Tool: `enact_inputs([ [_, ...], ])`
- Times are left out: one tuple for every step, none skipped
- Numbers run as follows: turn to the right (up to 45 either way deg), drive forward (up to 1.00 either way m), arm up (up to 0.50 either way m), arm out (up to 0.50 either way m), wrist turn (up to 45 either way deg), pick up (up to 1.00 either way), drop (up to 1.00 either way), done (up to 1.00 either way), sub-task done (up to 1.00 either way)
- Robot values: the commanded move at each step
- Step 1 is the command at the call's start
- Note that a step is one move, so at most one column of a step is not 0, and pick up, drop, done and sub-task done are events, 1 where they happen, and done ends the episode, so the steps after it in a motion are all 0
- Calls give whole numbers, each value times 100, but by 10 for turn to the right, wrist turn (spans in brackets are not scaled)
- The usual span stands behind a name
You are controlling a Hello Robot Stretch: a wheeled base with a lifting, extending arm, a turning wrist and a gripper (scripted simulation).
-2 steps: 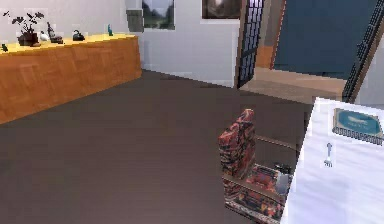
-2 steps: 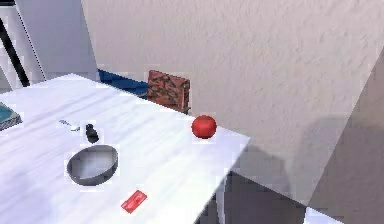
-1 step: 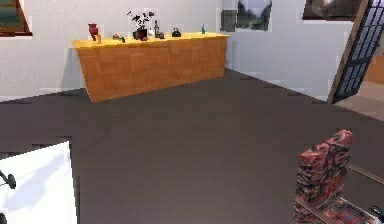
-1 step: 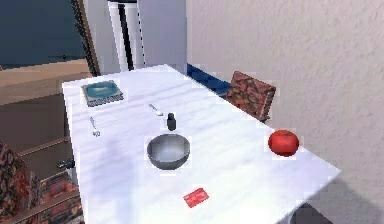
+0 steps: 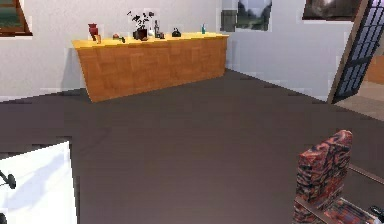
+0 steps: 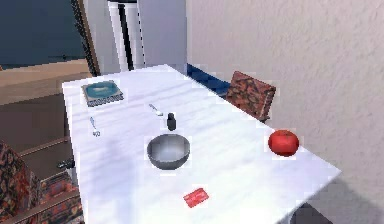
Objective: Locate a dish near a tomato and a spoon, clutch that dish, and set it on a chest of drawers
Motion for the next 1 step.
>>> enact_inputs([
  [0, 0, 38, 0, 0, 0, 0, 0, 0],
])
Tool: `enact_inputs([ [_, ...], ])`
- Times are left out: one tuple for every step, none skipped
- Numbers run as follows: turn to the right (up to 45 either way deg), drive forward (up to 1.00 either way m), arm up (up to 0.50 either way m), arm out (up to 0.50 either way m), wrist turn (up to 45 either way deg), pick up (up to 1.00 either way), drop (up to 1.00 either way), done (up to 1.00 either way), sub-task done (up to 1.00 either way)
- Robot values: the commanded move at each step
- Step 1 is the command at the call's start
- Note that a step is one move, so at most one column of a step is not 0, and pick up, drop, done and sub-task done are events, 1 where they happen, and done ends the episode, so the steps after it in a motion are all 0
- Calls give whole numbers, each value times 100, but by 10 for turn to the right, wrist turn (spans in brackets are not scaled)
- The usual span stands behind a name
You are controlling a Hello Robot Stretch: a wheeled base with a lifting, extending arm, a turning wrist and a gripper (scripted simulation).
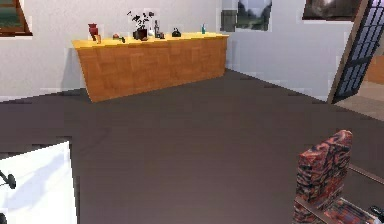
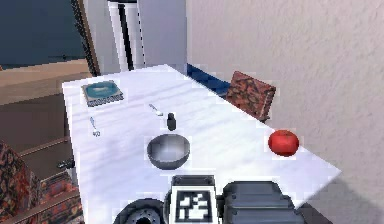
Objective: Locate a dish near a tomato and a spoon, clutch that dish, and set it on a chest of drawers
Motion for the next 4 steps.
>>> enact_inputs([
  [0, 0, 0, 30, 0, 0, 0, 0, 0],
  [0, 0, 0, 0, 450, 0, 0, 0, 0],
  [0, 0, 0, 0, 450, 0, 0, 0, 0],
  [0, 0, 0, 0, 450, 0, 0, 0, 0],
])
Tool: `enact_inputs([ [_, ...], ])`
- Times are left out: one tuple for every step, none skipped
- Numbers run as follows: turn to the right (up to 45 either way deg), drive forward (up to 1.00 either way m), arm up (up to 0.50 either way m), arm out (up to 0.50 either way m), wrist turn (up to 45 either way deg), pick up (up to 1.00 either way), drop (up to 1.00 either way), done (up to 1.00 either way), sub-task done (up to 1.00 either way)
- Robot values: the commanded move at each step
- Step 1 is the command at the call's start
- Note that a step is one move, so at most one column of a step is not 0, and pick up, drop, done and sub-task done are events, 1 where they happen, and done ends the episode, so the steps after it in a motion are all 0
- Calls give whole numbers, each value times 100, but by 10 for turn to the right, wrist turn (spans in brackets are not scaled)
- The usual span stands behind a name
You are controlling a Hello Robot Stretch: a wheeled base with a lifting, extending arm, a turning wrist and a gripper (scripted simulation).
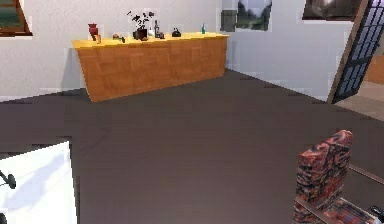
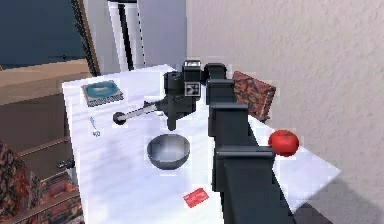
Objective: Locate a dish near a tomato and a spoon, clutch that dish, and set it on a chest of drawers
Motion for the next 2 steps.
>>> enact_inputs([
  [0, 0, 0, 0, 300, 0, 0, 0, 0],
  [0, 0, -28, 0, 0, 0, 0, 0, 0],
])
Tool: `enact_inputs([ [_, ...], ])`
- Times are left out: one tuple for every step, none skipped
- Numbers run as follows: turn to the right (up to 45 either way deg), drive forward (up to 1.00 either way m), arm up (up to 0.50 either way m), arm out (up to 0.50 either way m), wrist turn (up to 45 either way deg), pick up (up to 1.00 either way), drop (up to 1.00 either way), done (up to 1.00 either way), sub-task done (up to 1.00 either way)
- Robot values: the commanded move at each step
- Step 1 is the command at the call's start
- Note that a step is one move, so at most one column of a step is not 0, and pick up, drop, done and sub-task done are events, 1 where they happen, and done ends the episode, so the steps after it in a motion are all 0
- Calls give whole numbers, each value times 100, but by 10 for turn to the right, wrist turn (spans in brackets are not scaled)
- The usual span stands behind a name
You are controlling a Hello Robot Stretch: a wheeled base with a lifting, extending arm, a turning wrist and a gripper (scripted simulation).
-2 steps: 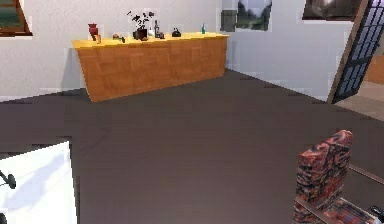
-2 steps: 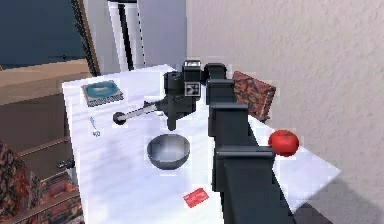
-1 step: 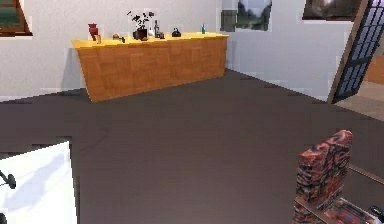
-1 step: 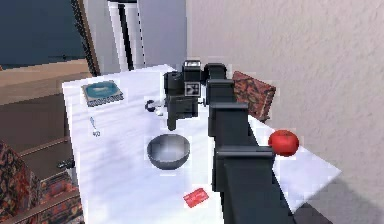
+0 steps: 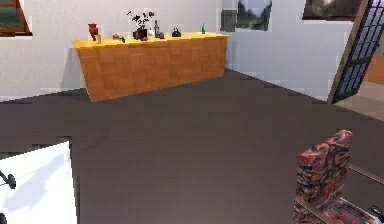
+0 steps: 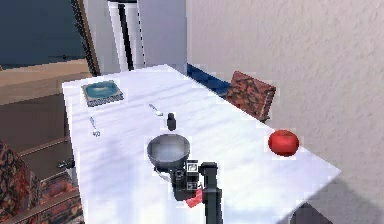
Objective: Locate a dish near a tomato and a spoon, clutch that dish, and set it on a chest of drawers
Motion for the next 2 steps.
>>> enact_inputs([
  [0, 0, 0, 0, 0, 100, 0, 0, 0],
  [0, 0, 10, 0, 0, 0, 0, 0, 0],
])
